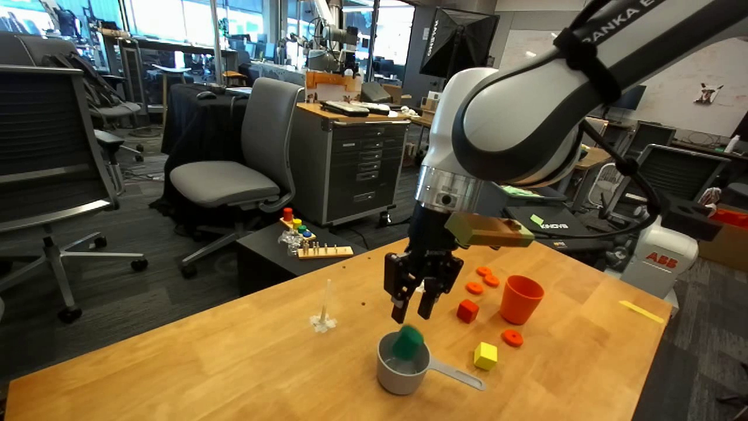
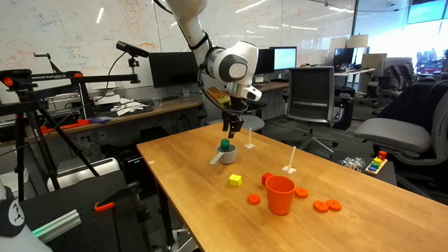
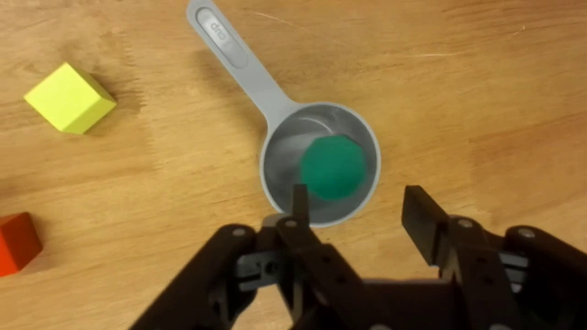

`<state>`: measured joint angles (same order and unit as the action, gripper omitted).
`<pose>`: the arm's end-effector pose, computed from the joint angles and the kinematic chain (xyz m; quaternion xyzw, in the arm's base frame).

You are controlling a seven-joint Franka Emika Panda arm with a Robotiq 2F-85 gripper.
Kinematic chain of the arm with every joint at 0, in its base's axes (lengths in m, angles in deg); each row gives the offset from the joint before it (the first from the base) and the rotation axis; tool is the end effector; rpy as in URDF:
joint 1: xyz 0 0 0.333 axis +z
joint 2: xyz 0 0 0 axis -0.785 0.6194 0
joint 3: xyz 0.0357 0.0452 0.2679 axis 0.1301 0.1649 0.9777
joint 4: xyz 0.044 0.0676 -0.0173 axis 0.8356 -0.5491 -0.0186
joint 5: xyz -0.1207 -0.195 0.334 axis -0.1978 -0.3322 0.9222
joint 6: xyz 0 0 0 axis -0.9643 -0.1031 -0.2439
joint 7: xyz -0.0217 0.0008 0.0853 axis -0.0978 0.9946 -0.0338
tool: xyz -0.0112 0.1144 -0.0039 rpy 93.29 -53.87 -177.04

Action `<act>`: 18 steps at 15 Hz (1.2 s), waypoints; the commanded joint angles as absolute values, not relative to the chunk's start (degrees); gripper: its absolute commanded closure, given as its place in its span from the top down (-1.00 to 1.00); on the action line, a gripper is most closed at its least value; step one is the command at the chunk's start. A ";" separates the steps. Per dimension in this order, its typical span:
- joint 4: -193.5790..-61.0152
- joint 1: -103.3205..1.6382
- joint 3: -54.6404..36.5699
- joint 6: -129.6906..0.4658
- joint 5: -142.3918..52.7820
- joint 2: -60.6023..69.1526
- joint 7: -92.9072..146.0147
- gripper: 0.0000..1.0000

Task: Put the three blocks in the gray measuring cup

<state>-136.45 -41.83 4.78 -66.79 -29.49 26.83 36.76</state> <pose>0.5964 0.2160 0.1256 -0.9901 0.0550 0.0674 0.1106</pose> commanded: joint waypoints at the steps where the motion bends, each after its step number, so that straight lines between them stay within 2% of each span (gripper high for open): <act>1: -138.09 -40.97 3.40 -67.67 -30.14 25.11 36.04 0.78; 3: -138.35 -40.55 2.36 -67.49 -31.65 24.36 36.37 1.00; 10: -146.53 -39.76 -3.62 -64.17 -40.47 17.85 38.71 1.00; 18: -153.33 -38.62 -4.10 -57.52 -53.45 17.66 33.42 1.00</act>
<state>-151.03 -40.18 -2.83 -59.37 -48.80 18.77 34.12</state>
